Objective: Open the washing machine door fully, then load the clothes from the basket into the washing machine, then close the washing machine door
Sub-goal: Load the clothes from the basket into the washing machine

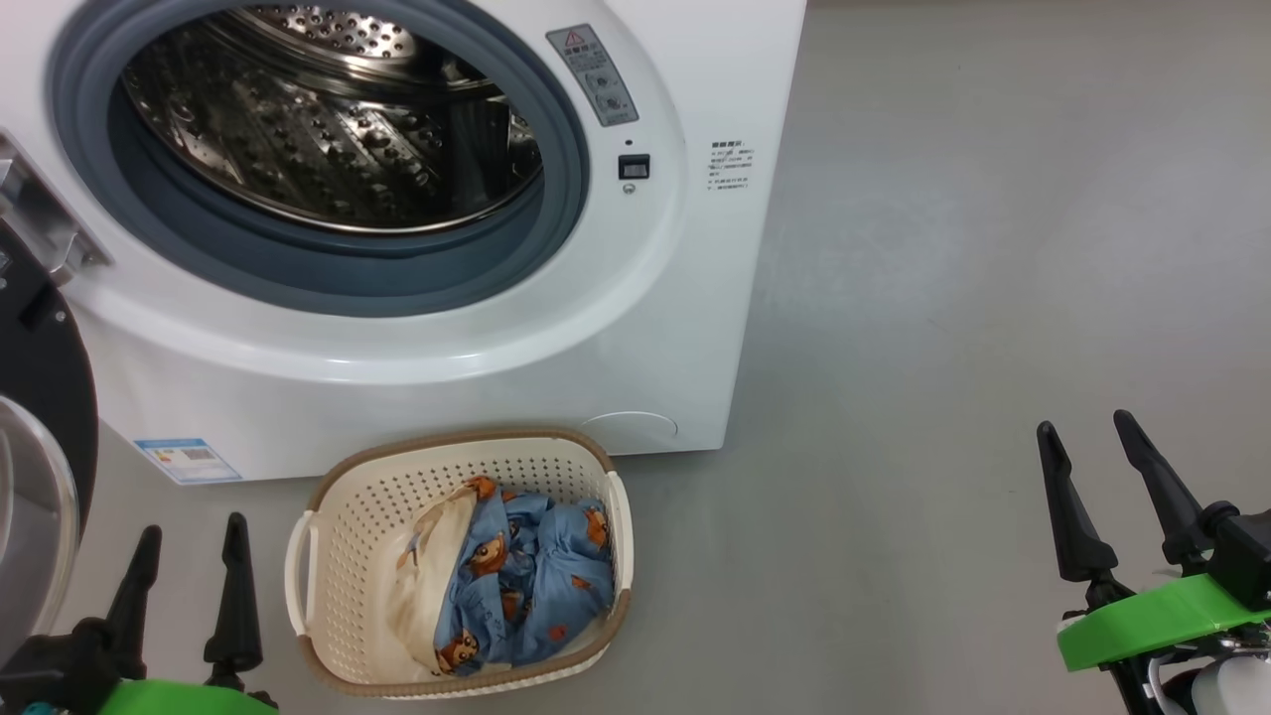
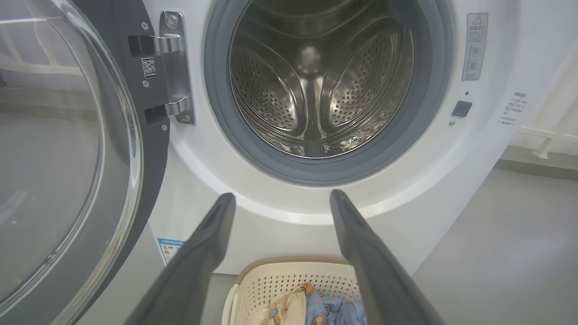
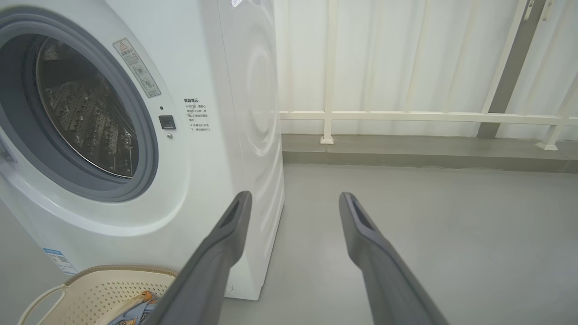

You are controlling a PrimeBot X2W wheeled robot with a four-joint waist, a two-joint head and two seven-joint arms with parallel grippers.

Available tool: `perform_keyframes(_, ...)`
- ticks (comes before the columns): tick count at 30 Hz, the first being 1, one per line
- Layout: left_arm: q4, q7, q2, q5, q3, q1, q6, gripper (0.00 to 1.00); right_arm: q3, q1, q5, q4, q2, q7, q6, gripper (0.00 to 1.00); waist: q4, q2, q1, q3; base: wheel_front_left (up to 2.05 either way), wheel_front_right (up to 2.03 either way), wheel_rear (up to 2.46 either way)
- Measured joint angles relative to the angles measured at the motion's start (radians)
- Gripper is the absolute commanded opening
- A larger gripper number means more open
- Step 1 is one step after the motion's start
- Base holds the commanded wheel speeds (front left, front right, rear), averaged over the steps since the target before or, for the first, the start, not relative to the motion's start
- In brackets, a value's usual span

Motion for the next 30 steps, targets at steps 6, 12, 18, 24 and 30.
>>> perform_keyframes(6,0.017,0.000,-0.001,0.016,-0.005,-0.007,0.000,1.00,0.000,-0.015,0.000,-0.001,0.006,0.000,0.000,1.00,-0.004,0.0000,0.0000,0.007,0.00,0.00,0.00)
perform_keyframes(12,0.021,0.000,-0.002,0.018,-0.014,-0.024,0.000,1.00,0.000,-0.015,0.000,-0.002,0.007,0.000,0.000,1.00,-0.003,0.0000,0.0000,0.007,0.00,0.00,0.00)
perform_keyframes(18,0.061,0.000,-0.005,0.029,-0.027,-0.024,0.000,1.00,0.000,-0.015,0.000,-0.003,0.011,0.000,0.000,1.00,-0.002,0.0000,0.0000,0.014,0.00,0.00,0.00)
perform_keyframes(24,0.151,0.000,-0.026,0.085,-0.054,-0.066,0.000,1.00,0.000,-0.020,0.000,-0.009,0.018,0.000,0.000,1.00,-0.002,0.0000,0.0000,0.043,0.00,0.00,0.00)
perform_keyframes(30,0.258,0.000,-0.036,0.086,-0.134,-0.138,0.000,1.00,0.004,-0.066,0.000,-0.018,0.028,0.000,0.000,1.00,-0.003,0.0000,0.0000,0.099,0.00,0.00,0.00)
